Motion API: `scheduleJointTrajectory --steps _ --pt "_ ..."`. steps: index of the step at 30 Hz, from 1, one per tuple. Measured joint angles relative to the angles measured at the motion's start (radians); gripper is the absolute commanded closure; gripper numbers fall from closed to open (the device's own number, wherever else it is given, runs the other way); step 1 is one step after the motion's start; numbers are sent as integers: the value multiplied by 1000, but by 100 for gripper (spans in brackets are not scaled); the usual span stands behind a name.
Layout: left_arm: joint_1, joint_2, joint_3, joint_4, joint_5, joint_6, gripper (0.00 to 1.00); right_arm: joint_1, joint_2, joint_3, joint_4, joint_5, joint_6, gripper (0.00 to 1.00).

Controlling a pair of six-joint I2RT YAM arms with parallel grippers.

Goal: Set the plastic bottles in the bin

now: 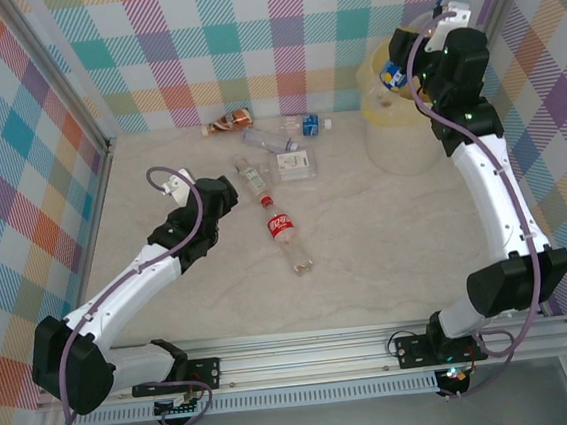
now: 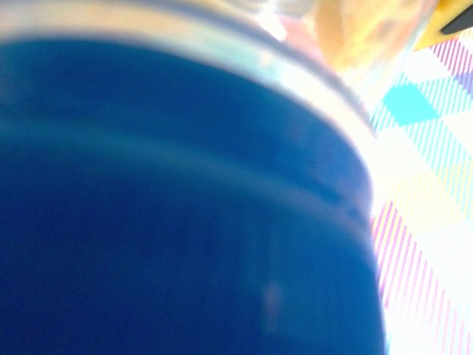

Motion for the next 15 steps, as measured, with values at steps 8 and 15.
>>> scheduleJointTrajectory --steps 8,15 --pt "16 0 -2 -13 -6 -22 0 -18 198 255 -37 60 -121 49" --pt "26 -14 -19 -14 -5 -31 0 -20 332 413 -151 149 -245 48"
